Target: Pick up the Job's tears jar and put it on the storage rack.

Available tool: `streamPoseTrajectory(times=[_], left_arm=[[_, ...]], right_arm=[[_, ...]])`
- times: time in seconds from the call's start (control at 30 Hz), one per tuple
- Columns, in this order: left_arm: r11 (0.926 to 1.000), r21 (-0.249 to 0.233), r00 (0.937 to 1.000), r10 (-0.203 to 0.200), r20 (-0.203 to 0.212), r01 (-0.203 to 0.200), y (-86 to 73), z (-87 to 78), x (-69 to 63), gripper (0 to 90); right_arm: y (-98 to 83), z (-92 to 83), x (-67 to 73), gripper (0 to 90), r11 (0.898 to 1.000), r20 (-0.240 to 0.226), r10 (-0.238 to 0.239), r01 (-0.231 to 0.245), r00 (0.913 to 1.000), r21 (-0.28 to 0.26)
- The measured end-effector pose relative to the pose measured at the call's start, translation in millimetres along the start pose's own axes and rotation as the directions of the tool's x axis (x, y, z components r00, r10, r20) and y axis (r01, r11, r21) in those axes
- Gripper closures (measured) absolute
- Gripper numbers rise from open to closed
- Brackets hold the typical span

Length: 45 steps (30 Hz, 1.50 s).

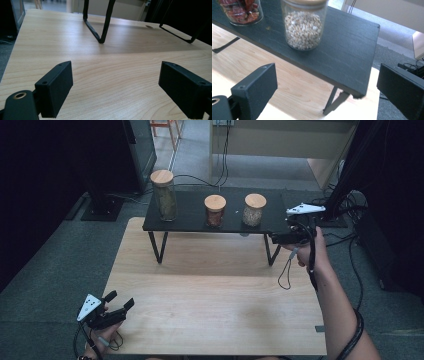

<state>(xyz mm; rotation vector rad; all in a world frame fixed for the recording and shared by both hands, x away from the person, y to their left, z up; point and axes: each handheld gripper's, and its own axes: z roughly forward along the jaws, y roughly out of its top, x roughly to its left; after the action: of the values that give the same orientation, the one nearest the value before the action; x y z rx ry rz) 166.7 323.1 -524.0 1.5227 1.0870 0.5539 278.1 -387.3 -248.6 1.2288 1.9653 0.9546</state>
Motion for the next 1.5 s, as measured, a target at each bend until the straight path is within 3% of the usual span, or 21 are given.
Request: streamPoseTrajectory(times=[0.43, 0.6, 0.97, 1.2, 1.5], left_arm=[[0.9998, -0.017, 1.0000, -0.005, 0.004, 0.005, -2.6, -0.9, 0.6, 12.3], [0.9995, -0.029, 0.9999, -0.014, 0.008, 0.014, -4.6, -2.5, 2.1, 12.3], [1.0000, -0.008, 1.0000, 0.001, -0.001, -0.001, -1.5, -1.0, -1.0, 12.3], [1.0000, -0.009, 0.9999, 0.002, -0.013, -0.002, -1.9, -1.5, -2.9, 12.3], [1.0000, -0.007, 0.9999, 0.001, -0.014, -0.001, -1.5, -1.2, -3.0, 12.3]], right_arm=[[-36.0, -25.1, 3.0, 3.0, 1.000, 0.006, 0.004, -0.004, 1.0000, 0.026], [-50.1, -37.1, 8.9, 3.0, 0.999, 0.009, -0.021, 0.021, 0.9997, 0.038], [-85.0, -56.2, 13.5, 3.1, 0.999, -0.003, -0.022, 0.022, 0.9998, 0.025], [-100.9, -59.8, 18.2, 3.1, 0.998, 0.010, -0.049, 0.049, 0.9987, 0.038], [-120.1, -55.5, 19.6, 3.1, 0.998, 0.010, -0.044, 0.044, 0.9990, 0.053]])
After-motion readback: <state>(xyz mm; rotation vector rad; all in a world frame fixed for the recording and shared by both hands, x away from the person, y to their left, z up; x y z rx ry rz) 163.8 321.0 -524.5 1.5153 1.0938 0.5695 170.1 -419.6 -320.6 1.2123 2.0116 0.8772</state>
